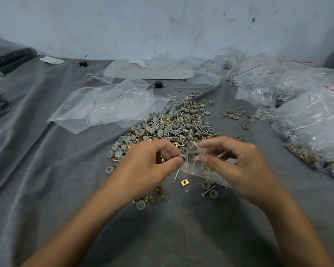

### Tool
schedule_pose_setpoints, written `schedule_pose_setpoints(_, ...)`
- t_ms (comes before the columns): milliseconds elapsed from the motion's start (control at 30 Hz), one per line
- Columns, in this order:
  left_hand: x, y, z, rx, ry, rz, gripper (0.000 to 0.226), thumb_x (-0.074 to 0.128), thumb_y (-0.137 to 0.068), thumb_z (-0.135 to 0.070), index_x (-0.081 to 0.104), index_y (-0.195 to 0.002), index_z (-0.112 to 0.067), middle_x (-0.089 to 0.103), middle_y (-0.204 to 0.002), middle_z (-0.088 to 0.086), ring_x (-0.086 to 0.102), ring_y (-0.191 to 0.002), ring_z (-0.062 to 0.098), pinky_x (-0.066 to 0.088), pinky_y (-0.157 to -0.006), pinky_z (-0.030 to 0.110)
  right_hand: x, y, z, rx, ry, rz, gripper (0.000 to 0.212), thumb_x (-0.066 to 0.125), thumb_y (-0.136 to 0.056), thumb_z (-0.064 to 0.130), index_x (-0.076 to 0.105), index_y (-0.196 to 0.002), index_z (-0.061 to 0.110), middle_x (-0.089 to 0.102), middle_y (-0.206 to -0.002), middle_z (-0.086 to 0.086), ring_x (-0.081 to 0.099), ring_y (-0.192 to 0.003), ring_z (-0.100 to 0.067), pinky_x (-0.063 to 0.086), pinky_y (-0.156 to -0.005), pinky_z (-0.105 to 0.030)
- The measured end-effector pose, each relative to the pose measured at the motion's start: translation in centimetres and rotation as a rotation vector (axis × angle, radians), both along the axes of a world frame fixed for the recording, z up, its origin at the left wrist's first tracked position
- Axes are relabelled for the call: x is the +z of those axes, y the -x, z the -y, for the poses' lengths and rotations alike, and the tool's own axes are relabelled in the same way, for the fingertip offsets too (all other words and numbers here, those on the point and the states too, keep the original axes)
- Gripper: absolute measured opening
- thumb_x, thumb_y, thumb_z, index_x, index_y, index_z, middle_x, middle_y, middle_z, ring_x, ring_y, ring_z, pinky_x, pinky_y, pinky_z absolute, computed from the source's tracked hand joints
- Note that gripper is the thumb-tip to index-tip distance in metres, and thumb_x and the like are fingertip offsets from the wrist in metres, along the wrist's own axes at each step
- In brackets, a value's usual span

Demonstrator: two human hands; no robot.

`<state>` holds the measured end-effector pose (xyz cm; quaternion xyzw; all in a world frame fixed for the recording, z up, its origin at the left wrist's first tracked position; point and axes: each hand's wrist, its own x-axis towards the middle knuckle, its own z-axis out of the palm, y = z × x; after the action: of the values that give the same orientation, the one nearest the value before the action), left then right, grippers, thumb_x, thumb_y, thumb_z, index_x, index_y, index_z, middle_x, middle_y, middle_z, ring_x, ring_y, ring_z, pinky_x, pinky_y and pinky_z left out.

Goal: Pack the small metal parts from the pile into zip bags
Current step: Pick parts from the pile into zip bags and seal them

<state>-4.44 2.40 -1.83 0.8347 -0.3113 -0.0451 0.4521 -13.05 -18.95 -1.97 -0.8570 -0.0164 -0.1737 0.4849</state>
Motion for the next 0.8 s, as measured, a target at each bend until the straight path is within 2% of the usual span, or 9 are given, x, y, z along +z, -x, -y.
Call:
schedule_pose_setpoints(67, -0.2, 0.3, 0.4, 0.030, 0.006, 0.032, 0.008, 0.078, -0.086, -0.034, 0.072, -0.083, -0.031, 0.068, -0.073, -0.019, 0.060, -0.063, -0.001, 0.046, -0.060, 0.019, 0.0, 0.0, 0.0, 0.004, 0.005, 0.003, 0.027, 0.080, -0.086, 0.021, 0.075, -0.102, 0.041, 0.072, -0.090, 0.012, 0.067, -0.086, -0.012, 0.054, -0.078, -0.034)
schedule_pose_setpoints(133, -0.3, 0.6, 0.8, 0.038, -0.007, 0.046, 0.008, 0.077, -0.086, -0.037, 0.072, -0.083, -0.031, 0.068, -0.072, -0.021, 0.057, -0.059, -0.002, 0.038, -0.055, 0.013, 0.0, 0.0, -0.1, 0.007, 0.001, 0.006, 0.027, 0.080, -0.085, 0.020, 0.076, -0.103, 0.039, 0.072, -0.090, 0.012, 0.067, -0.086, -0.013, 0.054, -0.079, -0.035)
schedule_pose_setpoints(300, -0.5, 0.8, 1.4, 0.057, 0.002, -0.002, 0.014, 0.079, -0.084, -0.040, 0.073, -0.094, -0.032, 0.070, -0.073, -0.020, 0.058, -0.059, -0.001, 0.041, -0.057, 0.019, 0.3, 0.1, -0.2, 0.003, 0.013, -0.014, 0.025, 0.080, -0.085, 0.020, 0.076, -0.102, 0.038, 0.072, -0.090, 0.015, 0.067, -0.086, -0.010, 0.054, -0.079, -0.033)
schedule_pose_setpoints(400, -0.3, 0.6, 1.6, 0.072, 0.179, -0.165, 0.016, 0.083, -0.082, -0.027, 0.073, -0.095, -0.025, 0.074, -0.075, -0.007, 0.066, -0.064, 0.004, 0.053, -0.063, 0.025, 0.4, 0.2, -0.2, 0.002, 0.005, -0.020, 0.025, 0.080, -0.085, 0.020, 0.076, -0.103, 0.037, 0.071, -0.089, 0.016, 0.066, -0.084, -0.010, 0.053, -0.078, -0.030)
schedule_pose_setpoints(500, 0.0, 0.8, 1.8, -0.015, 0.335, -0.346, 0.016, 0.076, -0.086, -0.013, 0.072, -0.101, -0.011, 0.078, -0.086, 0.003, 0.073, -0.076, 0.010, 0.056, -0.067, 0.022, 0.5, 0.2, -0.3, 0.003, 0.010, -0.006, 0.025, 0.080, -0.084, 0.019, 0.077, -0.103, 0.035, 0.072, -0.088, 0.014, 0.067, -0.085, -0.010, 0.053, -0.079, -0.034)
schedule_pose_setpoints(567, 0.5, 0.7, 1.6, -0.060, 0.424, -0.431, 0.018, 0.071, -0.086, -0.012, 0.070, -0.104, -0.010, 0.078, -0.093, 0.009, 0.073, -0.083, 0.016, 0.059, -0.071, 0.023, 0.4, 0.1, -0.2, -0.004, -0.007, 0.006, 0.026, 0.080, -0.084, 0.017, 0.076, -0.101, 0.036, 0.072, -0.087, 0.013, 0.066, -0.081, -0.008, 0.053, -0.077, -0.031)
schedule_pose_setpoints(667, 1.0, 0.0, 0.7, -0.014, 0.408, -0.344, 0.014, 0.071, -0.088, -0.013, 0.072, -0.102, -0.016, 0.076, -0.092, 0.011, 0.071, -0.079, 0.014, 0.058, -0.069, 0.024, 0.4, 0.0, 0.2, -0.032, -0.080, 0.062, 0.025, 0.079, -0.086, 0.016, 0.076, -0.100, 0.037, 0.074, -0.088, 0.011, 0.066, -0.076, -0.008, 0.053, -0.071, -0.023)
schedule_pose_setpoints(733, 0.8, -0.7, -0.1, 0.039, 0.292, -0.194, 0.012, 0.072, -0.090, -0.015, 0.072, -0.098, -0.024, 0.075, -0.086, 0.006, 0.067, -0.075, 0.013, 0.055, -0.068, 0.032, 0.3, 0.0, 0.5, -0.081, -0.119, 0.128, 0.024, 0.076, -0.089, 0.015, 0.076, -0.101, 0.035, 0.076, -0.090, 0.007, 0.071, -0.081, -0.013, 0.056, -0.073, -0.025)
schedule_pose_setpoints(800, 0.4, -1.2, -0.7, 0.067, 0.179, -0.092, 0.011, 0.073, -0.091, -0.019, 0.072, -0.094, -0.029, 0.072, -0.078, -0.003, 0.064, -0.071, 0.011, 0.052, -0.067, 0.037, 0.4, -0.1, 0.7, -0.145, -0.143, 0.196, 0.023, 0.073, -0.092, 0.013, 0.075, -0.103, 0.034, 0.077, -0.093, 0.009, 0.072, -0.084, -0.011, 0.056, -0.074, -0.022)
